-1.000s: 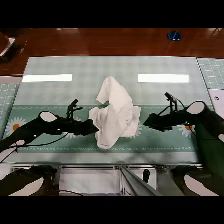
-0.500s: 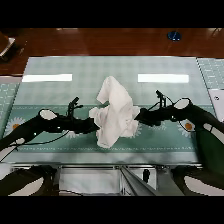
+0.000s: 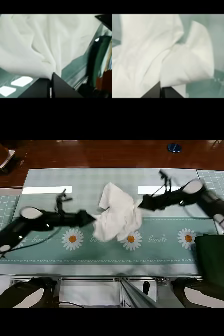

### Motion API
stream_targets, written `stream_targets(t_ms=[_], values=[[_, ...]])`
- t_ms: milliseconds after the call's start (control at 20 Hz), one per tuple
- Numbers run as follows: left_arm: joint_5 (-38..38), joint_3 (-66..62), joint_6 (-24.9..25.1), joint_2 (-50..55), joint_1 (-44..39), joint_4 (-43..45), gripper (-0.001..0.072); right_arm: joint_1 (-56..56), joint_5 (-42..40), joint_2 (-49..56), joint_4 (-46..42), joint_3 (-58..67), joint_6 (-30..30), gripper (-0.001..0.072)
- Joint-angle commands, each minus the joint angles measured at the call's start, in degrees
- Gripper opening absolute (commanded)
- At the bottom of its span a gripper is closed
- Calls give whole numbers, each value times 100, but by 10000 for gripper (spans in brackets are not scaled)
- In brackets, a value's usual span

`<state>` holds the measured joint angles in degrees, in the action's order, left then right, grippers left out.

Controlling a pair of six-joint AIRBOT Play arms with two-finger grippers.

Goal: Fold the shirts.

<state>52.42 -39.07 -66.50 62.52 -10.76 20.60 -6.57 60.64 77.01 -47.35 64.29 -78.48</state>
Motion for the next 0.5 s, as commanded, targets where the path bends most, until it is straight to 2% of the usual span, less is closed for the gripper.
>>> stream_targets(t_ms=[0, 150, 250, 400, 450], values=[[-273, -1158, 151, -942, 734, -632, 17, 372, 809, -651, -1045, 2070, -420, 13], [-1097, -2173, 131, -1873, 1421, -605, 17, 509, 1078, -1272, -1805, 3856, -592, 13], [-1176, -2662, 133, -2350, 1980, -603, 17, 509, 1215, -1731, -2004, 4642, -595, 13], [-1145, -3209, 79, -3021, 2800, -122, 17, 509, 1276, -2697, -2188, 4927, -549, 14], [-1145, -3366, -105, -3233, 3042, 195, 16, 509, 1309, -3005, -2358, 4927, -551, 13]])
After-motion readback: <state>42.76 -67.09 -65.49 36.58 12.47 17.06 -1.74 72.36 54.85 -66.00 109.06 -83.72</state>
